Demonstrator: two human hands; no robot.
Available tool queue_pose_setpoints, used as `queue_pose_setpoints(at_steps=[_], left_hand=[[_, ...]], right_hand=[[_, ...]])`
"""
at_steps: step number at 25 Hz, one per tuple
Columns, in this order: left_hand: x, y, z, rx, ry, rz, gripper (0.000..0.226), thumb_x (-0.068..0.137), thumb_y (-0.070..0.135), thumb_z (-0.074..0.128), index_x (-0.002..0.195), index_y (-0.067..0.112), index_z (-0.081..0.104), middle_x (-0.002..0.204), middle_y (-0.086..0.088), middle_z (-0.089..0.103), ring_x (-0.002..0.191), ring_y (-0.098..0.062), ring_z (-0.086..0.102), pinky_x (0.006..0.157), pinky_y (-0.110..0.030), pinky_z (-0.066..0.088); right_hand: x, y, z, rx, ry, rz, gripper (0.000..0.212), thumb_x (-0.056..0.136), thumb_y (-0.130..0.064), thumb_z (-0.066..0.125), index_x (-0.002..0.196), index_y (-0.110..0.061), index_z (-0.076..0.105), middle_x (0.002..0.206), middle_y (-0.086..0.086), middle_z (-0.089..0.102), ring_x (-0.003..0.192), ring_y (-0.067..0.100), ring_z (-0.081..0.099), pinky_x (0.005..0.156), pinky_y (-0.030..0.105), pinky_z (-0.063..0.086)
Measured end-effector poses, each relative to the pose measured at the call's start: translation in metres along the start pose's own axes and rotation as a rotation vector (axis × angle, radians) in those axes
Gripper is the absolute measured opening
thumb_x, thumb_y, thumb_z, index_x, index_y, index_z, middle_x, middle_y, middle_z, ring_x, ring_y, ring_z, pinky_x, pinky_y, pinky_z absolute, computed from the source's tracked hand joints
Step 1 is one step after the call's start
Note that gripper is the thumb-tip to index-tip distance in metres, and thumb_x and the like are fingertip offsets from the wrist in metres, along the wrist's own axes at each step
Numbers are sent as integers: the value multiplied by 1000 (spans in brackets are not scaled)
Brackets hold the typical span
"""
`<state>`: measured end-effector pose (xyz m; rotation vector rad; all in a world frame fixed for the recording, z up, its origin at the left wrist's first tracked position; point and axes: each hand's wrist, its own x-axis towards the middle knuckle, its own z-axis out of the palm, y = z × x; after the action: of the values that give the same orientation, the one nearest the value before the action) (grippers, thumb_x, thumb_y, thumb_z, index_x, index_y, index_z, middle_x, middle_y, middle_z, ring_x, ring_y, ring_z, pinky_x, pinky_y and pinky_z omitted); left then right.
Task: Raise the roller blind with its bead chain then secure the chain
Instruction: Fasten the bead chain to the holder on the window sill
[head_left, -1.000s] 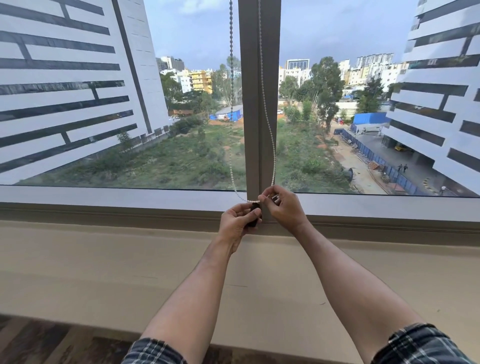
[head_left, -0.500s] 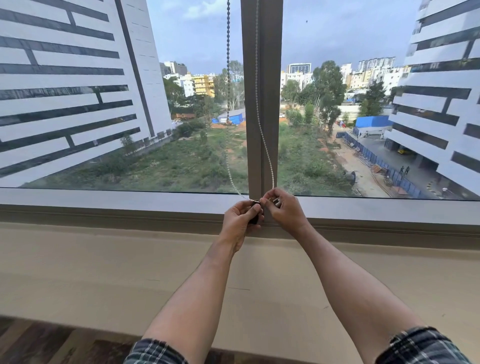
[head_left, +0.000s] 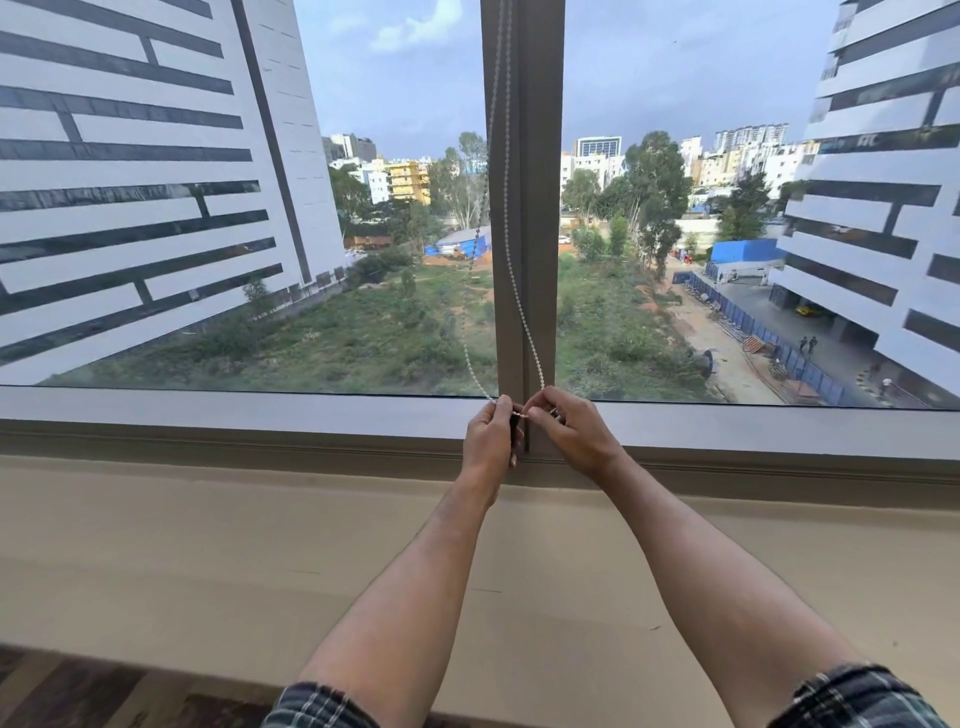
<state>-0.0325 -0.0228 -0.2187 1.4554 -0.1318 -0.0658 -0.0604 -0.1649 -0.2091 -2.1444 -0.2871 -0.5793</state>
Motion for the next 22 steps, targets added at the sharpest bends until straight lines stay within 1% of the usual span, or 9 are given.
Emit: queue_pose_setpoints(at_steps=[4,6,9,11,13,15,17,20,22], left_hand=[[6,-2,2,17,35,-20,40,106,38,47,98,7,71,61,-2,58,47,-12,48,42,-26,35],[8,-4,3,18,47,-22,40,106,38,48,96,7,71,62,-3,58,47,-12,48,42,-26,35],[7,-5,4,-3,39,-14,36,106,36,48,91,10,69,65,-3,56,45,-9,48,40,-23,34],[7,-5,4,-13,42,-15,36,107,35,48,91,12,70,65,-3,55,43,-8,47,38,-23,34],[8,-4,3,-18,52,-11,35,107,36,48,88,17,71,64,-3,56,43,-9,47,38,-23,34],[9,-1,2,-26,62,-10,36,107,37,48,84,21,71,63,-3,56,44,-10,47,39,-24,34],[9,0,1,-26,67,-9,39,107,36,47,80,19,68,63,-4,56,46,-12,46,42,-26,34],[7,3,1,-46,61,-13,38,108,32,46,80,19,67,66,-6,56,45,-10,47,42,-26,34],[6,4,2,-48,55,-21,38,109,32,44,81,19,66,67,-6,56,44,-9,47,40,-24,34]], right_hand=[[-4,0,-9,92,81,-36,32,86,-9,42,112,-15,60,73,1,53,64,13,47,60,24,39],[-2,-5,-7,70,115,-57,31,90,-7,40,116,-12,57,78,6,55,69,16,51,65,23,41],[8,-12,-1,101,149,-69,20,102,-11,52,122,-13,53,92,7,64,83,21,65,78,27,51],[17,-13,1,157,111,-54,22,99,-14,64,118,-17,54,98,2,72,90,18,73,84,31,58],[22,-12,0,153,39,-20,22,94,-16,73,112,-15,61,102,1,77,96,13,76,90,31,60],[24,-9,0,81,15,-14,21,89,-20,79,106,-15,68,99,0,79,94,12,76,88,31,61],[25,-8,0,22,32,-32,19,85,-25,82,101,-19,73,93,-3,79,88,14,75,83,33,60],[27,-9,1,15,54,-68,17,83,-23,84,98,-19,79,94,-6,75,89,10,72,82,27,57],[30,-9,1,27,49,-67,18,81,-23,86,97,-18,82,95,-2,71,89,13,69,81,24,54]])
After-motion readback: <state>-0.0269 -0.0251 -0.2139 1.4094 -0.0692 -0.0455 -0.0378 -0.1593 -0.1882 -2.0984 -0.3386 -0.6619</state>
